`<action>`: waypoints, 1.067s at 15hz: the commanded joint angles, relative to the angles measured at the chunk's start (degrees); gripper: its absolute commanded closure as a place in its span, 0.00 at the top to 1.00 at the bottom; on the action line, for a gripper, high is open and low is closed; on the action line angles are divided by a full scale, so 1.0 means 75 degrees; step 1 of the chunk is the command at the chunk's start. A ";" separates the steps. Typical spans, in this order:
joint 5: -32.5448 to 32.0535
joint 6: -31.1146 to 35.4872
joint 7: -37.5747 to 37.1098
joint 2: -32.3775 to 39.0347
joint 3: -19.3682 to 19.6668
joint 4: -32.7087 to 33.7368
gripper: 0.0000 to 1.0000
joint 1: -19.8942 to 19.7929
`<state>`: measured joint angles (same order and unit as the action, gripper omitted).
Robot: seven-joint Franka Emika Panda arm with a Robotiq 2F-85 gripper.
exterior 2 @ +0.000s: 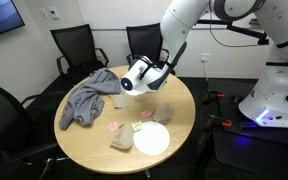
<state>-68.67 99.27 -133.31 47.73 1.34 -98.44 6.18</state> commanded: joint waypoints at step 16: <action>0.0282 -0.0481 -0.0662 -0.0315 -0.0057 0.0224 1.00 0.0322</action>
<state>-67.71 97.74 -136.80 50.78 1.26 -92.59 7.75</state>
